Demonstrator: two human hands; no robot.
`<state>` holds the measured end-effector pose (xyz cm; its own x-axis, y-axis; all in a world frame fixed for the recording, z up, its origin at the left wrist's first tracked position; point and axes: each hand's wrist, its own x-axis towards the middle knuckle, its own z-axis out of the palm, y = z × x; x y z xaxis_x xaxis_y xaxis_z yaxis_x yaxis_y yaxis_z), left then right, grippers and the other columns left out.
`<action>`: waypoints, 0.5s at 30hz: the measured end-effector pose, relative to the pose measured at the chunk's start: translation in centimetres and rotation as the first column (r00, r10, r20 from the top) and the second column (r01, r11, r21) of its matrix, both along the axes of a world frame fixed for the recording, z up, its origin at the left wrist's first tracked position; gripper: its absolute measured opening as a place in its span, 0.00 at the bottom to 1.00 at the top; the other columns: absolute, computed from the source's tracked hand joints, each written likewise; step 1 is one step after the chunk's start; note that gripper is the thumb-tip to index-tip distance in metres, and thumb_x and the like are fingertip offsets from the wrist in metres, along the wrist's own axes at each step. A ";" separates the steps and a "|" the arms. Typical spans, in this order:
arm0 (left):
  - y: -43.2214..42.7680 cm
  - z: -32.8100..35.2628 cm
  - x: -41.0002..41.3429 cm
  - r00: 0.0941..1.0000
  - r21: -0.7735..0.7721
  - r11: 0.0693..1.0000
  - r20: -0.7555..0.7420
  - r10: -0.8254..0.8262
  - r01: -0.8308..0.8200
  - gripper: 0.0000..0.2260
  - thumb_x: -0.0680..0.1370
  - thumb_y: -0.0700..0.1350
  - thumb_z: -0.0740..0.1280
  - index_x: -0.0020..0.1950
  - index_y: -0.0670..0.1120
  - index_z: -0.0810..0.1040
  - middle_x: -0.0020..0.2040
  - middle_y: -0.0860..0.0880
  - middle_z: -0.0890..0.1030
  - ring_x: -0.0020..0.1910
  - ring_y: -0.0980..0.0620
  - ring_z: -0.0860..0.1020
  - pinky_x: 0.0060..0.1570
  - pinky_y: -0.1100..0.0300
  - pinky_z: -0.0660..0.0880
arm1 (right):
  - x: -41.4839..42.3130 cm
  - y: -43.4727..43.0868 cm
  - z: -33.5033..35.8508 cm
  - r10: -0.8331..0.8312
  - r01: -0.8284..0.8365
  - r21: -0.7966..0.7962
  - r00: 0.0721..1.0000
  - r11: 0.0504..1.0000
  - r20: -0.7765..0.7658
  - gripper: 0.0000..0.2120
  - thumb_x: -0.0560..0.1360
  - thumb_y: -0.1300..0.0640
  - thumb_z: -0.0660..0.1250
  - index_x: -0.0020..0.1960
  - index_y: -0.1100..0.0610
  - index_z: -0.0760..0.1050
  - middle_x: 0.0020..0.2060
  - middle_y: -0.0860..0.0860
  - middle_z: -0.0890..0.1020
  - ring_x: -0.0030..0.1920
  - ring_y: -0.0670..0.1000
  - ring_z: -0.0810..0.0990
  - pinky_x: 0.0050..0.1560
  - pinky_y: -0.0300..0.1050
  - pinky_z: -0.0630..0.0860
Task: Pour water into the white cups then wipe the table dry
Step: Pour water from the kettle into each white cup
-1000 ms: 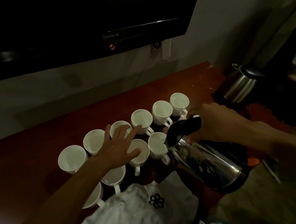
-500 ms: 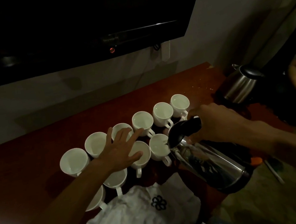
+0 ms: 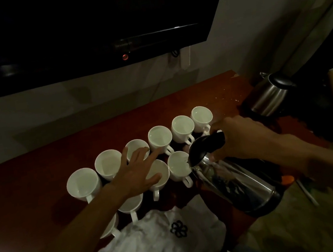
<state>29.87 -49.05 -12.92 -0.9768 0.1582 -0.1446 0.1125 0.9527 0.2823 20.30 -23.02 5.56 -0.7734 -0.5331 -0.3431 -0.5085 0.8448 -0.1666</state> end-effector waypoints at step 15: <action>-0.2 1.0 0.4 1.000 -0.018 1.000 0.018 0.013 -0.012 0.36 0.80 0.66 0.57 0.80 0.61 0.39 0.81 0.46 0.54 0.80 0.47 0.48 0.75 0.35 0.37 | -0.4 1.4 -0.5 -0.042 0.041 -0.043 0.999 0.998 -0.003 0.26 0.63 0.40 0.80 0.56 0.45 0.75 0.45 0.41 0.78 0.42 0.41 0.76 0.37 0.35 0.71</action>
<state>30.32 -49.26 -11.96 -0.9759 0.1430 -0.1647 0.0955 0.9590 0.2667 19.88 -21.62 5.10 -0.7965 -0.5148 -0.3170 -0.4739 0.8572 -0.2014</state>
